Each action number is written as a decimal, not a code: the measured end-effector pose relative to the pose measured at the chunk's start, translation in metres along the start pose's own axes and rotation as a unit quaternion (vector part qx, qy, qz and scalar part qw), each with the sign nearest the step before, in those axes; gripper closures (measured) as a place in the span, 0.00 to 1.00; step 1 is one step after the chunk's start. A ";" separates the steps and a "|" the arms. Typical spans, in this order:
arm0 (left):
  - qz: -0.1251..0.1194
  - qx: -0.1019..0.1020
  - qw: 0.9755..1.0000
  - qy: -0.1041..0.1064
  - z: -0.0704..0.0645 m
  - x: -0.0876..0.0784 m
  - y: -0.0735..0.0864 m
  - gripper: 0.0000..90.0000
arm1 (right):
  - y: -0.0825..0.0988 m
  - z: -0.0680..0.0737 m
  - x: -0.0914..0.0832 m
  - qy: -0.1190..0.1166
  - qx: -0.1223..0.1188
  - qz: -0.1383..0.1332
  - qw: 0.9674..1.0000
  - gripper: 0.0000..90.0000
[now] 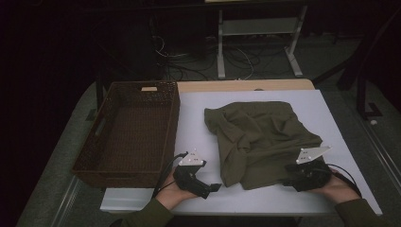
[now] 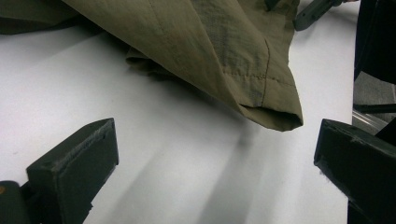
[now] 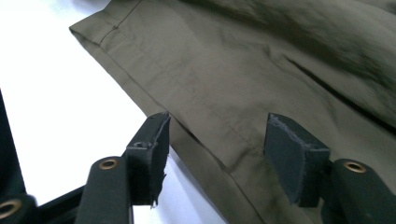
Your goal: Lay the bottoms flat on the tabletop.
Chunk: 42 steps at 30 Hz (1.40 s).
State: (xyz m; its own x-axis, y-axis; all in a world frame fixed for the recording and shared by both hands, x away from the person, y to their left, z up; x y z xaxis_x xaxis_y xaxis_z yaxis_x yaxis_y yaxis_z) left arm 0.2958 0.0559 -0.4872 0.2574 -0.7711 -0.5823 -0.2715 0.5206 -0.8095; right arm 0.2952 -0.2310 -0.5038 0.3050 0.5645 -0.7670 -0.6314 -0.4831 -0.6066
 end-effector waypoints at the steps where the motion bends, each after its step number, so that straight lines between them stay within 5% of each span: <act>1: 0.001 0.000 1.000 0.000 0.000 0.000 0.000 0.00 | 0.001 0.001 0.002 0.004 -0.006 0.004 1.000 0.42; 5: 0.002 0.001 1.000 0.000 -0.001 -0.001 0.001 0.00 | 0.001 0.003 0.006 0.021 -0.044 0.012 0.999 0.42; 8: 0.002 0.000 1.000 -0.001 0.000 -0.001 0.002 0.00 | 0.000 0.003 0.006 0.019 -0.048 0.012 0.999 0.47; 19: 0.004 -0.001 1.000 0.001 -0.001 0.002 0.001 0.00 | -0.007 -0.005 0.007 0.040 -0.031 0.008 0.999 0.96; 30: 0.001 -0.002 1.000 -0.002 0.003 -0.001 0.001 0.00 | -0.003 -0.002 -0.011 0.040 -0.022 0.020 0.999 0.98; 42: -0.002 -0.002 1.000 0.002 0.004 0.001 -0.002 0.00 | 0.035 0.018 -0.037 0.006 -0.001 0.025 1.000 0.98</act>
State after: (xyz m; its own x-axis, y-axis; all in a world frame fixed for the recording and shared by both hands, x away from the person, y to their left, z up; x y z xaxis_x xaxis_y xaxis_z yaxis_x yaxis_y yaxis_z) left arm 0.3002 0.0556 -0.4861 0.2537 -0.7745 -0.5795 -0.2743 0.5169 -0.8109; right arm 0.2491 -0.2574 -0.4927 0.2815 0.5308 -0.7994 -0.6451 -0.5120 -0.5672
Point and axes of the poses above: each handheld gripper's, and its own axes: x roughly forward along the jaws, y roughly out of its underside, z roughly to its left, the point moved 8 cm from there along x, roughly forward along the jaws, and after that the axes turned 10 degrees about x, right-handed, at the moved point
